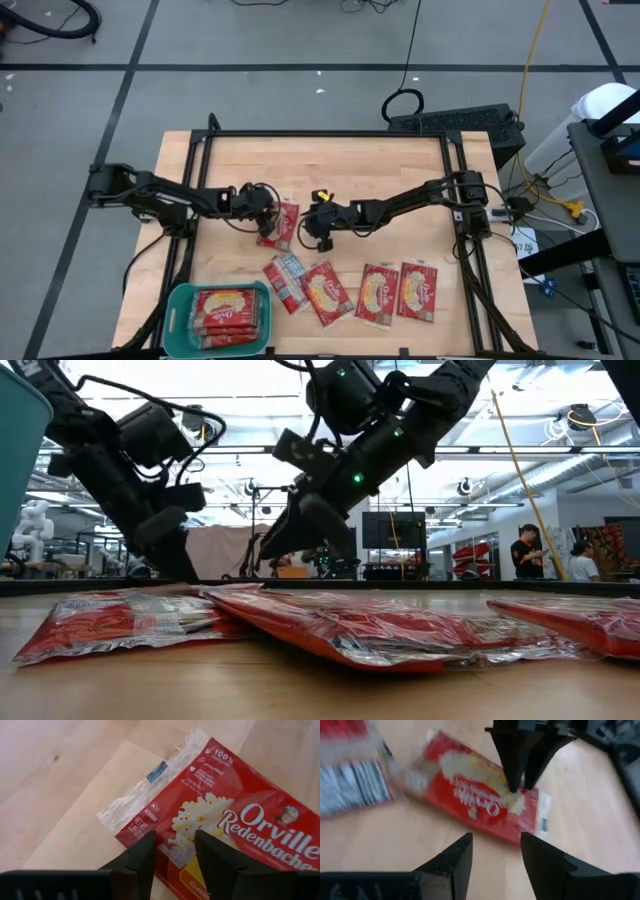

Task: Sort popcorn bags into baskets
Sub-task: Put the red popcorn bag into the blue container

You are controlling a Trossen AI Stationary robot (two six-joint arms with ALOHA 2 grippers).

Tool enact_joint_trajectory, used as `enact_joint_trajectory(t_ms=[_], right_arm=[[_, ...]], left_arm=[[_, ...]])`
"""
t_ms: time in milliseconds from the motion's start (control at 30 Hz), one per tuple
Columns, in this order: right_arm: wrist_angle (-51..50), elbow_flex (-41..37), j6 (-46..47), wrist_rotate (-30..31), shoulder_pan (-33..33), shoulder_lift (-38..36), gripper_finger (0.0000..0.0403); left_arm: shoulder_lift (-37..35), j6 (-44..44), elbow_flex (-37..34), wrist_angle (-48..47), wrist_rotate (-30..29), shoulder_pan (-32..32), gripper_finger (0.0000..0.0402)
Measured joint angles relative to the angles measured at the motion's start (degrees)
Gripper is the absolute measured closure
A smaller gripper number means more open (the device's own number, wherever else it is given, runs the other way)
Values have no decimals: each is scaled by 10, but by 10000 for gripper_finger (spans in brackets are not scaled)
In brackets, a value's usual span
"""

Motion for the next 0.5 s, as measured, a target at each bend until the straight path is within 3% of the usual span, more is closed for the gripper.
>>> enact_joint_trajectory(t_ms=[133, 500], right_arm=[[-3, 0, -90, 2, -3, 0, 228], [-67, 0, -199, -46, -42, 4, 181]], left_arm=[[38, 48, 1, 63, 18, 9, 261], [97, 137, 1, 177, 50, 14, 261]])
